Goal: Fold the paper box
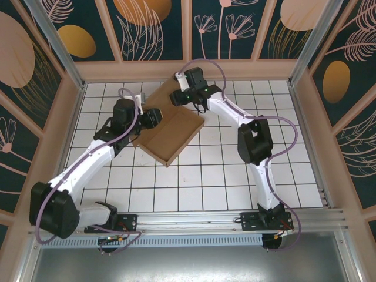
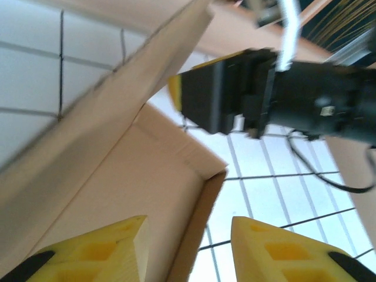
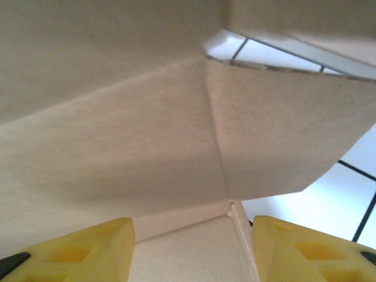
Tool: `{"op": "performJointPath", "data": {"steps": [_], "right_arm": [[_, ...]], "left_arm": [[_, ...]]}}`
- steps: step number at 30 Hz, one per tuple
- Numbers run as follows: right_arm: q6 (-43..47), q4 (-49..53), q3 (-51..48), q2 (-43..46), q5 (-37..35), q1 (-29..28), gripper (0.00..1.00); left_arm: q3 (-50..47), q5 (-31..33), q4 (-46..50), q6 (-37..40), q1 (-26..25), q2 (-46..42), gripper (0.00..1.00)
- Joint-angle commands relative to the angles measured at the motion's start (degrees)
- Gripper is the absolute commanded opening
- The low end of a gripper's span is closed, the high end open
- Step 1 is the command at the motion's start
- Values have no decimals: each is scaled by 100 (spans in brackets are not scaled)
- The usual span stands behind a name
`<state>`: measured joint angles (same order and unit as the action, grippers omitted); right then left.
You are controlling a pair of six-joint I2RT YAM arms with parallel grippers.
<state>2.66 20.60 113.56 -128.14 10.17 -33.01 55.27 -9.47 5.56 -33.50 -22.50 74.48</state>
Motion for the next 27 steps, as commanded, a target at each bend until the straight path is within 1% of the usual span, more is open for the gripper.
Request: {"op": "performJointPath", "data": {"steps": [1,4,6,9,13,19,21,24,27], "right_arm": [[222,-277,-534,362,-405,93,59],[490,-453,-938,323,-707,137,62],[601,-536,-1098,215,-760,137,63],[757,-556,-1022,-63,-884,137,64],[1018,-407,-783,-375,-1079,137,63],[1206,-285,-940,-478,-871,137,51],[1236,-245,-916,-551,-945,133,44],[1296,-226,-940,-607,-1076,97,30],[1475,-251,-1047,-634,-1587,-8,19]], "left_arm": [[11,349,175,-163,9,239,42],[259,599,177,-197,25,420,43],[330,695,174,-177,55,487,44],[404,746,173,-138,119,533,44],[468,717,184,-100,165,536,45],[407,704,117,18,200,535,45],[374,693,89,37,228,527,45],[303,640,8,36,255,482,45],[279,638,-20,75,268,464,45]]}}
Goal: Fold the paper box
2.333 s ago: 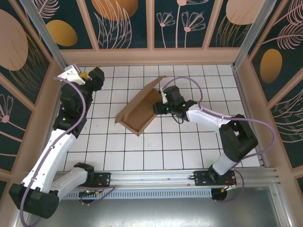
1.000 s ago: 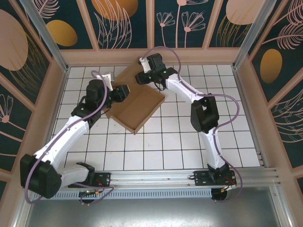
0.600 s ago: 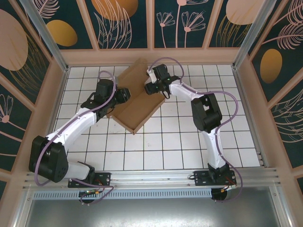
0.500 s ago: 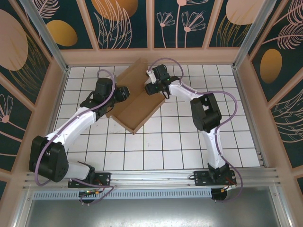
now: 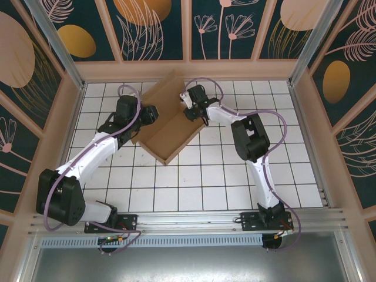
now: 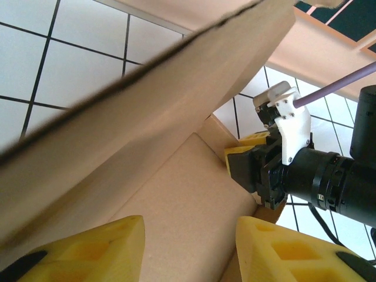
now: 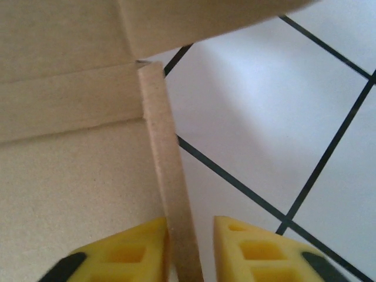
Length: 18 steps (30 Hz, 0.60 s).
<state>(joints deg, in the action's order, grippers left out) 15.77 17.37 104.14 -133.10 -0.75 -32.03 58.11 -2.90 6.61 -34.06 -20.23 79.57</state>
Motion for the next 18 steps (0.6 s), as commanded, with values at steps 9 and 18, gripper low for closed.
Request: {"op": "performJointPath", "data": {"steps": [9,18], "right_arm": [[439,-61,-643,90,-1902,-325,5],[389,93,-1006,304,-2422,-410,21]], "left_arm": [[-58,-77,-213,131,77,-7,44],[-1,-113,-252,109,124,120,45]]}}
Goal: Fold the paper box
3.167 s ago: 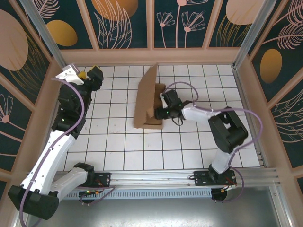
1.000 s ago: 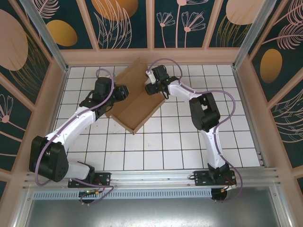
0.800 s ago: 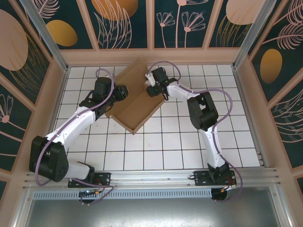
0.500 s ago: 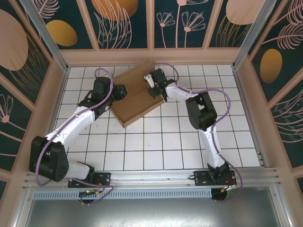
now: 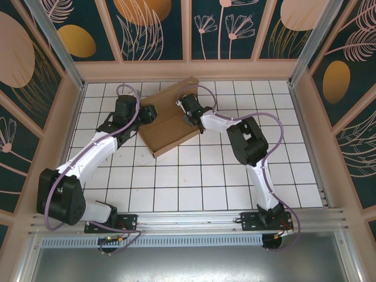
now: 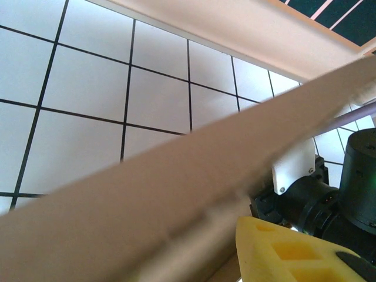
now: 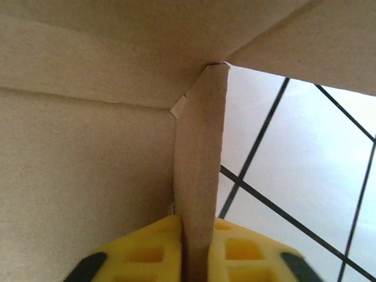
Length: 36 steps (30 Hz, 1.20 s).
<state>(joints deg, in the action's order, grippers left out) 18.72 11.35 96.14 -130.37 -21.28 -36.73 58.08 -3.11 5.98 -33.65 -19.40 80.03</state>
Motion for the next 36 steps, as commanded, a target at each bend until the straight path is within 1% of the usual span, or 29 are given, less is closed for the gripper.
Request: {"op": "performJointPath", "data": {"steps": [1,3,6,9,12,14,19,21,23,24,26,28,30,33,34,35,36], "right_arm": [[-67,754,-204,79,-129,112,24],[-382,826,-222,192,357,254,28],[-758,799,-379,410,1277,493,29],[-904,857,-403,458,1626,509,25],[-890,962,-376,401,1389,509,16],[-845,1030,-366,355,999,503,14],[-883,1203,-471,257,-638,370,14],[-1158,1425,-480,289,-785,338,14],[-1406,1551,-628,466,-725,315,15],[-1530,1563,-777,598,-603,309,18],[-1804,1541,-1047,893,-221,311,26],[-2089,1290,-1486,1322,89,326,33],[-2364,992,-1875,1782,509,401,43],[-2666,128,-2613,2764,1348,509,54],[-2731,-231,-2879,3130,1564,717,56],[-2720,-563,-3119,3424,1777,801,57],[-2710,-920,-3357,3708,1903,878,60]], "left_arm": [[10,-93,-180,69,36,92,45],[10,-102,-193,69,50,112,45],[1,-109,-205,65,55,115,45],[10,-140,-219,69,52,137,45],[10,-165,-246,69,64,174,45],[10,-180,-255,62,70,197,45],[2,-226,-305,46,85,248,47],[6,-237,-308,40,92,273,47],[-5,-272,-332,36,94,302,47],[-16,-294,-355,34,91,316,47],[-25,-426,-419,49,93,367,48],[14,-604,-448,99,94,490,49],[87,-687,-424,190,88,597,50],[271,-658,-335,394,93,712,56],[314,-602,-350,441,101,744,59],[362,-585,-385,470,98,785,60],[429,-594,-387,490,103,835,61]]}}
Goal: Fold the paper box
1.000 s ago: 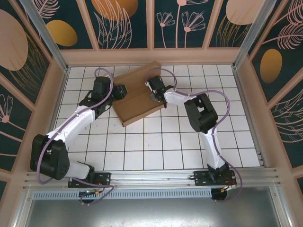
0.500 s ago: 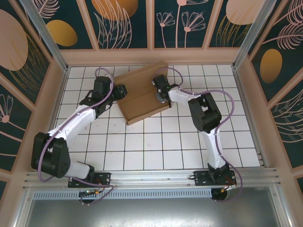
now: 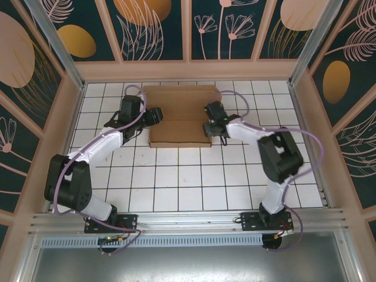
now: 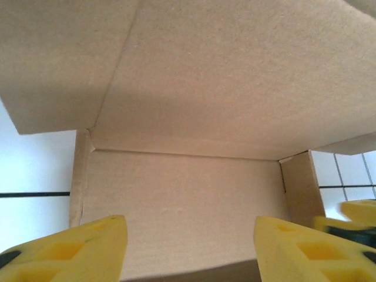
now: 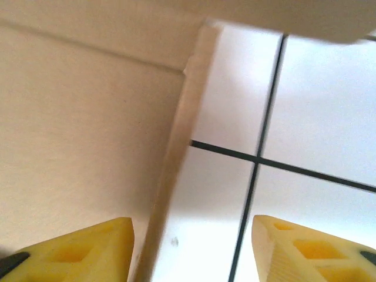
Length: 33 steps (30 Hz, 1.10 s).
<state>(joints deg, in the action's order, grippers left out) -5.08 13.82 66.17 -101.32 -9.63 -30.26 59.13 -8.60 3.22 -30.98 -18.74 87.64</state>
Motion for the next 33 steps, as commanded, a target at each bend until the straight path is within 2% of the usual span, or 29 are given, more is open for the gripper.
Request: {"op": "performJointPath", "data": {"steps": [1,5,7,9,12,14,16,19,25,28,33], "right_arm": [[-268,-1464,-565,1045,845,317,62],[81,-2243,-960,1412,1387,600,59],[423,-2526,-1023,1396,1324,665,57],[960,-2870,-1097,1315,1524,737,56],[1878,-3452,-1239,1182,1891,767,56],[2448,-3622,-1203,1019,1834,763,57],[2626,-3785,-1080,816,1681,858,57],[2912,-3447,-684,524,1878,1028,56],[3127,-2833,-111,104,2497,1220,56],[3013,-2979,-123,32,2873,1371,56],[3101,-2876,10,-55,3074,1531,56]], "left_arm": [[406,-68,-94,248,36,111,62],[492,-54,-207,425,36,-60,66],[428,201,-261,698,35,-209,69],[290,363,-412,871,85,-232,69],[230,187,-523,948,221,-83,66],[245,290,-576,980,281,-11,66],[272,403,-617,1042,342,26,67],[-38,-60,-1060,1264,356,-97,67],[-306,288,-1291,1986,445,-500,72],[-655,-356,-1647,2127,652,-589,70],[-615,-195,-1642,2524,787,-440,69]]}}
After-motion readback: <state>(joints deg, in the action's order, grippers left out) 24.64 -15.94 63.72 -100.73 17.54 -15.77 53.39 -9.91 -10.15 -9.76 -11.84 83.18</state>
